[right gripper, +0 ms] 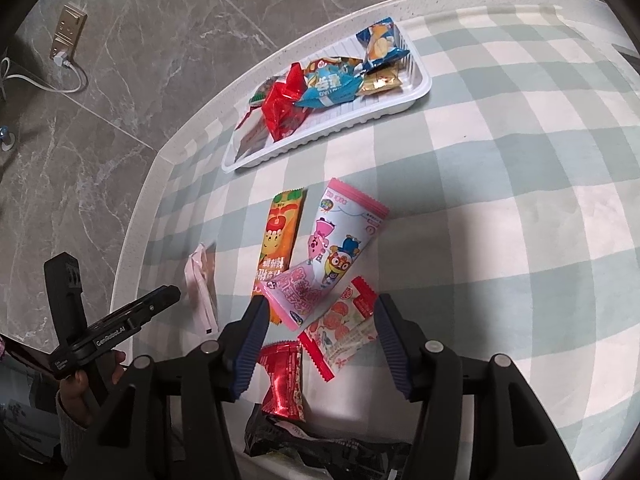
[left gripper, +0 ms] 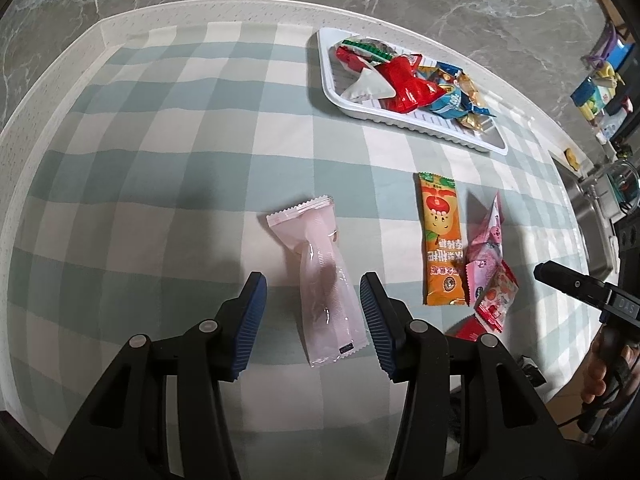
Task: Organize snacks
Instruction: 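Move both tools back over the remaining snacks on the cloth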
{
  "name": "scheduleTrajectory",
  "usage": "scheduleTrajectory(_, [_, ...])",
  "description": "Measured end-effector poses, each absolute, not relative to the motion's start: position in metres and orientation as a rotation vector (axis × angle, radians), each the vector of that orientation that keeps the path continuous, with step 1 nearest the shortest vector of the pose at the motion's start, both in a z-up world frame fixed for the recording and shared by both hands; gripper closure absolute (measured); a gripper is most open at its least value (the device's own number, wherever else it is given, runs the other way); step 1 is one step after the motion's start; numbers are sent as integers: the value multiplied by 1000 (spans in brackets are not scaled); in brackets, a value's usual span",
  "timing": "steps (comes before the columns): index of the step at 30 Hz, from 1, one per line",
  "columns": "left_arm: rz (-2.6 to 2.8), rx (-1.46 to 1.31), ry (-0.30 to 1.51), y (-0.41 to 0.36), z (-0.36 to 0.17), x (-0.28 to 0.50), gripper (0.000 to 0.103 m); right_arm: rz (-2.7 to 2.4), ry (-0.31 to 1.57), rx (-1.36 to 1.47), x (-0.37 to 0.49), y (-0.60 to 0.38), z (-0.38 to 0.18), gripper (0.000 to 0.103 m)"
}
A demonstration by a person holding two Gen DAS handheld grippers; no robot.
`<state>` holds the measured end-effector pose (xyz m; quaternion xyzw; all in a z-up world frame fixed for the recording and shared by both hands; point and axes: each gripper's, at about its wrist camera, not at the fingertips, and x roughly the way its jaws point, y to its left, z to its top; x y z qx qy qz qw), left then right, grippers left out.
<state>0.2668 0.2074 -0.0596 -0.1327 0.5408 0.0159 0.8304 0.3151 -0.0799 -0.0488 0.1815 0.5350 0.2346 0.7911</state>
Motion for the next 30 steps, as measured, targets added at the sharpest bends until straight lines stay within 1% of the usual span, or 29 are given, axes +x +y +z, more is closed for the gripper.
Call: scheduleTrajectory(30, [32,-289,1193,207,-81,286,56,486,1205,370,342,-64,-70,45])
